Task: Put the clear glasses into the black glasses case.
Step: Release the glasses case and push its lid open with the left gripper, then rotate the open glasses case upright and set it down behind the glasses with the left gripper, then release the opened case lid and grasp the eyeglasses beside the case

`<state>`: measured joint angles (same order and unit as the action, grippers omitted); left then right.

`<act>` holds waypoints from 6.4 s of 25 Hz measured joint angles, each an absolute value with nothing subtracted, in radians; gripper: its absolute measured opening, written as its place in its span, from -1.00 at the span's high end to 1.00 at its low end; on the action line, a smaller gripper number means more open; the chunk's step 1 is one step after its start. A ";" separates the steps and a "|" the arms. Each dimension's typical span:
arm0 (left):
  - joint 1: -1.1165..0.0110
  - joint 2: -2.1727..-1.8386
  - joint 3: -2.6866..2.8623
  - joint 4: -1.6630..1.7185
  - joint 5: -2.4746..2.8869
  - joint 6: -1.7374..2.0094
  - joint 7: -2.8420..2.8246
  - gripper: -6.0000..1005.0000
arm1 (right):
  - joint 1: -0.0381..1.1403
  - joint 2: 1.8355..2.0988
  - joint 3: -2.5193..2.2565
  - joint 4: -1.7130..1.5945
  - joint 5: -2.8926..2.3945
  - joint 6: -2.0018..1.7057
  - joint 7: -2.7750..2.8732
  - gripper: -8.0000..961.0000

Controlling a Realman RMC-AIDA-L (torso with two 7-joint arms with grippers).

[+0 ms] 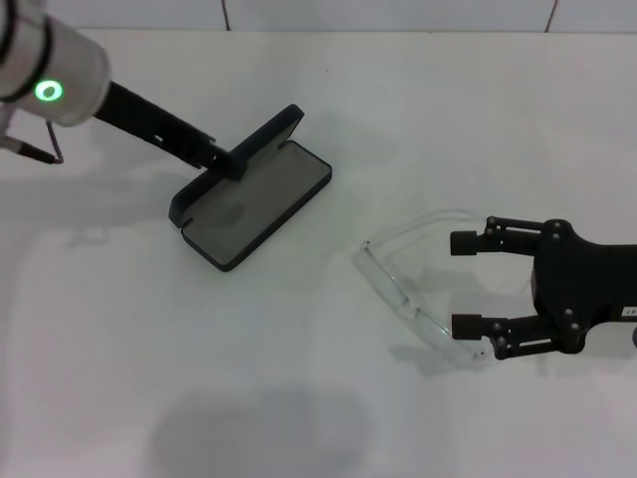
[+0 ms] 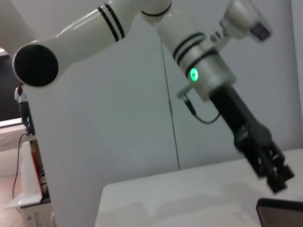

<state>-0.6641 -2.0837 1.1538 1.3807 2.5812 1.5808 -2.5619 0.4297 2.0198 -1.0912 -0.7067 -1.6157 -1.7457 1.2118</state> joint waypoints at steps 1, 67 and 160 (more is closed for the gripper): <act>-0.672 -2.085 1.191 1.379 2.616 1.566 -2.576 -0.46 | 0.424 2.019 -1.091 -0.707 -1.608 -1.746 1.212 -0.78; -0.726 -2.090 1.452 1.236 2.608 1.192 -2.217 0.56 | 0.407 2.020 -1.065 -0.622 -1.544 -1.750 1.181 -0.78; -0.260 -2.028 0.891 0.745 1.708 1.775 -1.137 -0.72 | 0.922 2.014 -1.197 -1.168 -2.319 -1.829 2.614 -0.67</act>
<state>-0.2605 -2.0278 0.8914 0.7452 1.7077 1.7753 -1.1370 0.9219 2.0145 -1.1969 -1.1680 -2.3190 -1.8295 2.6143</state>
